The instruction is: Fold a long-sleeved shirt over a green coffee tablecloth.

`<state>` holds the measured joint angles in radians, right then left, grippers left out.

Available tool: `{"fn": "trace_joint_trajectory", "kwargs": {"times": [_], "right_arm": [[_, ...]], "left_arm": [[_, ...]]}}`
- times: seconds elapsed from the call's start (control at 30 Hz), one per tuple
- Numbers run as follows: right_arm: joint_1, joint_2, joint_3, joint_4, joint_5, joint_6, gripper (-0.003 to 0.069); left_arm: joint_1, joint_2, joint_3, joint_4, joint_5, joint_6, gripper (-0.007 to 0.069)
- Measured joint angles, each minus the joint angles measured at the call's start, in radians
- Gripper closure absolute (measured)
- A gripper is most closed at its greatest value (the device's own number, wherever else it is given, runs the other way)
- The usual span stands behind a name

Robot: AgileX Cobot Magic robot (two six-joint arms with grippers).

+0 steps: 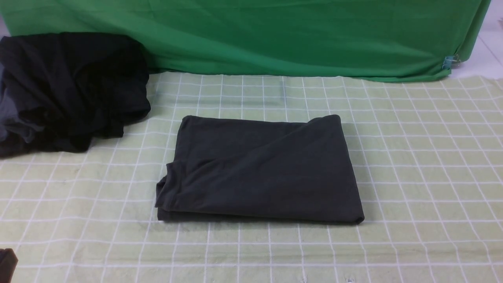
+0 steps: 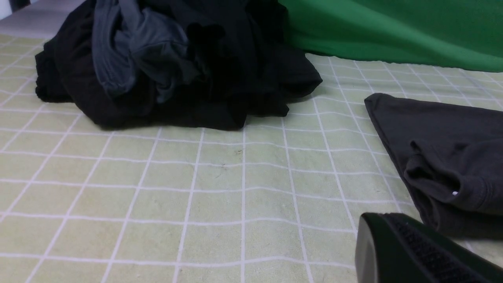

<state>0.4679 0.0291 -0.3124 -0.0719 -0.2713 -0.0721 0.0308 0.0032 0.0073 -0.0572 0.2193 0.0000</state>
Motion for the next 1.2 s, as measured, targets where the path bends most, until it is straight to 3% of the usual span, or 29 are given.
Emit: {"fn": "trace_joint_trajectory", "kwargs": {"times": [0.37,0.8,1.07,1.2], "right_arm": [[0.000,0.000,0.000,0.000,0.005,0.031,0.0494],[-0.009,-0.007,0.006,0.000,0.353,0.085,0.0463],[-0.354,-0.028,0.120,0.000,0.465,0.040,0.0450],[-0.462,-0.028,0.253,0.001,0.451,0.023,0.0445]], "left_arm": [[0.001,0.000,0.000,0.000,0.000,0.005,0.0622],[0.001,0.000,0.000,0.001,-0.001,0.000,0.0622],[0.001,0.000,0.000,0.001,-0.001,0.000,0.0622],[0.001,0.000,0.000,0.001,-0.001,0.000,0.0622]]}}
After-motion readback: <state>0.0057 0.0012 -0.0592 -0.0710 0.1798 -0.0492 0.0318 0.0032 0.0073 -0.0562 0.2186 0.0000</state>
